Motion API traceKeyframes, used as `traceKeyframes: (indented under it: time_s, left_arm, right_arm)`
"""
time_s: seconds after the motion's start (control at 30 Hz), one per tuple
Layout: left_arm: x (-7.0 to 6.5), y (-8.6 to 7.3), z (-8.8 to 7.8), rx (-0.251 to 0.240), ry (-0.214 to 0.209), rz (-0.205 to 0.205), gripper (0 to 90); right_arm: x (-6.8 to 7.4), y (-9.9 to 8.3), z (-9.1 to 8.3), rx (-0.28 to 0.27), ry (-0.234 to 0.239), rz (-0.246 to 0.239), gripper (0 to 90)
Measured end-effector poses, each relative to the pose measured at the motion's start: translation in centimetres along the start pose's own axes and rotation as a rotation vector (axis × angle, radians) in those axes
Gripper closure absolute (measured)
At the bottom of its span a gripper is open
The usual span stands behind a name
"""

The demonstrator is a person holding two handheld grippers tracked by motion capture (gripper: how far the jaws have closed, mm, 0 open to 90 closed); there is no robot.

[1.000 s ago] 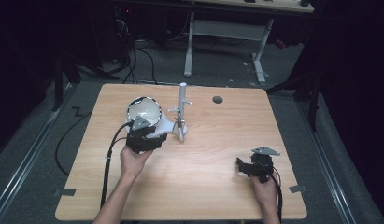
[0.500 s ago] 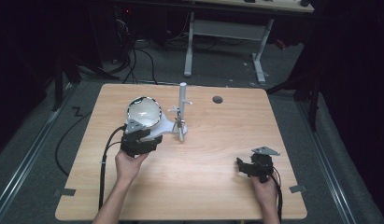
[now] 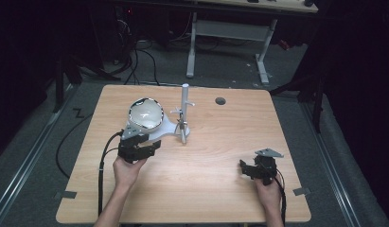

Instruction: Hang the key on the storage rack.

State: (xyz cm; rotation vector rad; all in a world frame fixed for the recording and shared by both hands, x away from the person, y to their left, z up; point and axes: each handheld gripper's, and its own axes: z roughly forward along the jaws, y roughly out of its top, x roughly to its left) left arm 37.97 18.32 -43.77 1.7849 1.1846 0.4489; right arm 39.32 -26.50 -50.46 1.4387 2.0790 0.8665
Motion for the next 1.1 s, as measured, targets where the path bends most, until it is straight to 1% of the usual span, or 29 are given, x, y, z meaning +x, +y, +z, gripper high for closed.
traceKeyframes:
  time_s: [0.17,0.27,0.37,0.47,0.57,0.67,0.7,0.73,0.8,0.83,1.1]
  left_arm:
    - [0.3,-0.9,0.0,0.012,0.013,-0.012,40.8]
    - [0.3,-1.7,0.0,0.029,0.032,-0.007,40.7]
    - [0.4,-2.7,0.3,0.053,0.066,0.002,40.1]
    - [0.6,-3.9,0.8,0.09,0.103,0.013,39.2]
    - [0.7,-4.9,1.3,0.107,0.14,0.023,37.6]
    - [0.7,-5.8,1.9,0.147,0.181,0.052,35.2]
    - [0.7,-5.8,1.9,0.147,0.181,0.052,33.8]
    - [0.7,-6.7,2.5,0.157,0.194,0.073,31.0]
    - [0.6,-6.7,2.5,0.16,0.194,0.072,29.4]
    - [0.7,-6.7,2.5,0.159,0.198,0.064,29.2]
    - [0.7,-6.7,2.5,0.16,0.202,0.062,28.9]
  right_arm:
    - [0.0,0.0,0.0,0.0,0.0,-0.001,19.2]
    - [0.0,0.0,0.0,0.0,0.0,0.0,19.2]
    - [0.0,0.0,0.0,-0.001,0.0,-0.001,19.2]
    - [0.0,0.0,0.0,-0.001,0.0,-0.002,19.2]
    - [0.0,0.0,0.0,0.0,0.0,-0.001,19.2]
    - [0.0,0.0,0.0,-0.001,0.0,-0.001,19.2]
    - [0.0,0.0,0.0,-0.001,0.0,-0.001,19.2]
    - [0.0,0.0,0.0,0.0,0.0,-0.001,19.2]
    - [0.0,0.0,0.0,-0.001,0.0,-0.001,19.2]
    - [0.0,0.0,0.0,-0.001,0.0,-0.002,19.2]
    - [0.0,0.0,0.0,0.0,-0.001,-0.001,19.2]
